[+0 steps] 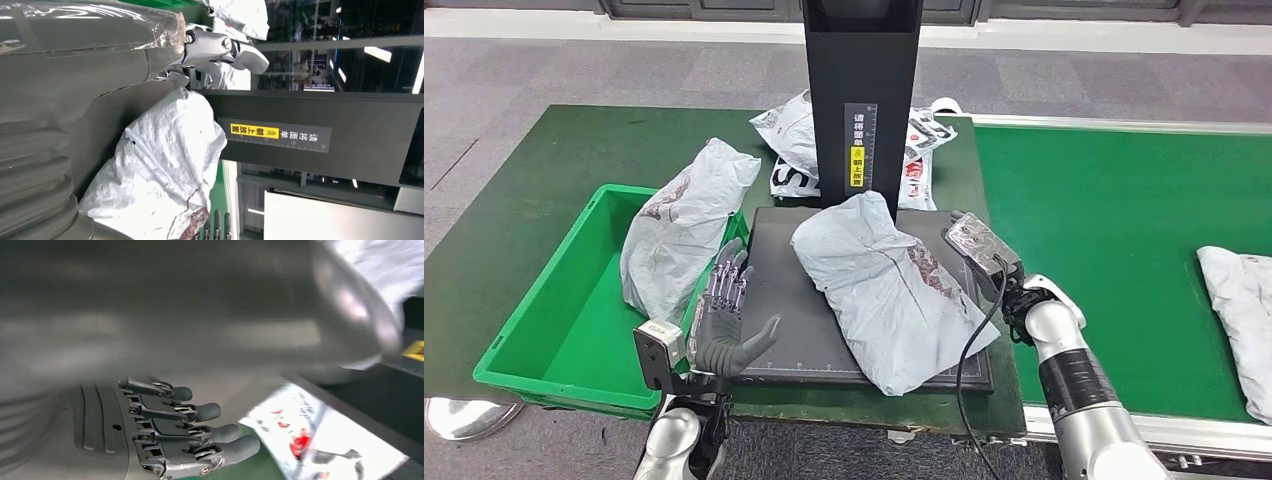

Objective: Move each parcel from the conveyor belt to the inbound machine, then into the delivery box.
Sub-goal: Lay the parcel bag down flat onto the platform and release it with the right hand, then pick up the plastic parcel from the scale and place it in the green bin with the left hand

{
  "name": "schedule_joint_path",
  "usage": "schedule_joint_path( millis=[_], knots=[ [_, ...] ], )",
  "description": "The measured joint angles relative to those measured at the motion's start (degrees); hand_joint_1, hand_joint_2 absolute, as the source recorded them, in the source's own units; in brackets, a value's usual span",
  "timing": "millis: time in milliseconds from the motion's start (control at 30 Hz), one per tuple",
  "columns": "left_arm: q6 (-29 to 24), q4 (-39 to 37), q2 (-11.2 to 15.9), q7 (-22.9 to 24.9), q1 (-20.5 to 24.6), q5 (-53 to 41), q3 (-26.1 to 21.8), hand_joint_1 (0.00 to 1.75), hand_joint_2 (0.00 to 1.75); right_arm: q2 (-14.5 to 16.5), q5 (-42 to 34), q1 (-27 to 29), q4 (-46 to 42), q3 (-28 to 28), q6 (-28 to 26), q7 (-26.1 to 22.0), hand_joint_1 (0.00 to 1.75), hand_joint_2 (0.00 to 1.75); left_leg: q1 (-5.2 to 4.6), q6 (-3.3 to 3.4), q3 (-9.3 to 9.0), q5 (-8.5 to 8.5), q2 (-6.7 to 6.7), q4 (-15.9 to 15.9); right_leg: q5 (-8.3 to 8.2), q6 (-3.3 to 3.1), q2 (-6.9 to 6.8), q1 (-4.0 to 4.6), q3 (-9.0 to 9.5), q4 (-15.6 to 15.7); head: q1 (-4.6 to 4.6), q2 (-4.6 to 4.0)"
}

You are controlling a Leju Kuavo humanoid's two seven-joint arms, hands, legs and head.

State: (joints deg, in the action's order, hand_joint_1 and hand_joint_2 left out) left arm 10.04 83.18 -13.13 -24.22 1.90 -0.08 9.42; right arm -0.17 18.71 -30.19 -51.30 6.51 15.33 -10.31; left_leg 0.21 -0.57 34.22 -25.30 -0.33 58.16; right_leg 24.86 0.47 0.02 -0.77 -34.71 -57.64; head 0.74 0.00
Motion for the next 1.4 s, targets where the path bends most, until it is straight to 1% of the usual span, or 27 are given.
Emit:
schedule_joint_path(
  millis=[67,100,200,300,400,533,633,733,833,933,1033,1133,1233,1300,1400],
  knots=[
    [-1.1,0.4,0.1,-0.2,-0.6,-0.9,0.0,0.0,1.75,0.3,-1.9,0.8,-2.1,0.0,-0.9,-2.0,0.0,1.75,0.0,-0.01,0.02,-0.01,-0.01,0.0,0.01,0.01,-0.02,-0.01,-0.02,0.0,0.0,0.0],
    [-1.6,0.6,0.2,-0.4,-1.0,-1.4,0.0,0.0,1.75,0.4,-3.1,1.6,-4.6,0.0,-1.6,-2.4,0.0,1.75,0.0,-0.01,0.03,-0.02,-0.02,0.0,0.03,0.01,-0.02,-0.02,-0.04,0.0,0.0,0.0],
    [-2.6,1.2,0.3,-1.0,-2.2,-3.5,0.0,0.0,1.75,0.6,-6.4,5.3,-15.1,0.0,-3.7,-1.4,0.0,1.75,-0.01,-0.01,0.06,-0.09,-0.05,0.0,0.1,0.03,-0.05,-0.03,-0.07,0.0,0.0,0.0],
    [-3.0,1.2,0.3,-1.3,-2.6,-4.8,0.0,0.0,1.75,0.6,-7.5,8.1,-22.9,0.1,-4.7,-0.8,0.0,1.75,-0.02,0.01,0.08,-0.14,-0.05,0.0,0.12,0.05,-0.07,-0.04,-0.07,0.0,0.01,0.0],
    [-3.2,1.3,0.3,-1.3,-2.8,-5.0,0.0,0.0,1.75,0.6,-7.5,10.1,-27.9,0.1,-4.9,-0.7,0.0,1.75,-0.03,0.01,0.07,-0.15,-0.02,0.0,0.12,0.05,-0.05,-0.05,-0.07,0.0,0.01,0.0],
    [-3.3,1.4,0.3,-1.3,-2.8,-6.2,0.0,0.0,1.75,0.5,-7.1,11.5,-31.3,0.1,-5.7,-1.4,0.0,1.75,-0.04,0.01,0.05,-0.15,0.01,0.0,0.11,0.05,-0.04,-0.06,-0.07,0.0,0.01,0.0],
    [-3.9,1.5,0.3,-0.5,-2.8,-10.8,0.5,0.0,1.75,0.5,-6.0,13.9,-35.2,0.1,-7.7,-2.7,0.0,1.75,-0.04,0.02,0.04,-0.13,-0.03,0.0,0.11,0.05,-0.08,-0.05,-0.06,0.0,0.0,0.0],
    [-5.1,1.4,0.3,1.6,-2.1,-20.0,2.1,0.0,1.75,0.8,-3.8,17.4,-40.9,0.1,-10.4,-3.7,0.0,1.75,-0.04,0.02,0.07,-0.13,-0.03,0.0,0.12,0.05,-0.08,-0.05,-0.09,0.0,0.01,0.0],
    [-6.3,0.6,0.3,3.7,0.1,-27.9,4.6,0.0,1.75,2.0,-1.4,20.0,-46.4,0.1,-13.7,-4.1,0.0,1.75,-0.04,0.0,0.09,-0.17,-0.01,0.0,0.13,0.05,-0.05,-0.06,-0.12,0.0,0.0,0.0],
    [-6.8,-0.7,0.3,4.8,2.4,-31.6,6.6,0.0,1.75,3.1,0.0,21.6,-50.1,0.1,-15.6,-4.2,0.0,1.75,-0.04,-0.02,0.07,-0.18,0.04,0.0,0.13,0.05,0.0,-0.06,-0.15,0.0,0.0,0.0],
    [-7.3,-3.9,0.2,6.5,5.8,-37.2,8.9,0.0,1.75,4.8,2.0,23.2,-53.0,0.1,-17.8,-4.0,0.0,1.75,-0.04,0.0,0.07,-0.15,0.02,0.0,0.12,0.04,-0.04,-0.06,-0.14,0.0,0.0,0.0],
    [-7.1,-9.4,-0.2,7.9,10.4,-43.2,12.3,0.0,1.75,7.0,3.1,24.8,-55.1,0.1,-18.8,-3.6,0.0,1.75,-0.04,-0.01,0.06,-0.13,0.02,0.0,0.1,0.03,-0.04,-0.06,-0.13,0.0,0.01,0.0],
    [-6.1,-16.7,-1.3,8.8,15.4,-47.6,16.0,0.0,1.75,9.1,3.3,25.6,-55.8,0.0,-19.0,-3.1,0.0,1.75,-0.04,-0.03,0.06,-0.1,0.05,0.0,0.06,0.03,0.0,-0.06,-0.14,0.0,0.01,0.0],
    [-5.7,-21.3,-2.1,9.0,18.2,-49.1,18.0,0.0,1.75,10.3,3.3,26.0,-55.8,0.0,-19.0,-2.9,0.0,1.75,-0.04,-0.04,0.05,-0.09,0.06,0.0,0.04,0.03,0.02,-0.06,-0.14,0.0,0.01,0.0],
    [-5.6,-26.0,-2.8,9.0,20.9,-49.8,19.8,0.0,1.75,11.5,3.4,26.3,-55.8,0.0,-19.1,-2.7,0.0,1.75,-0.04,-0.05,0.05,-0.08,0.07,0.0,0.03,0.03,0.08,-0.06,-0.16,0.0,0.01,0.0]
  ],
)
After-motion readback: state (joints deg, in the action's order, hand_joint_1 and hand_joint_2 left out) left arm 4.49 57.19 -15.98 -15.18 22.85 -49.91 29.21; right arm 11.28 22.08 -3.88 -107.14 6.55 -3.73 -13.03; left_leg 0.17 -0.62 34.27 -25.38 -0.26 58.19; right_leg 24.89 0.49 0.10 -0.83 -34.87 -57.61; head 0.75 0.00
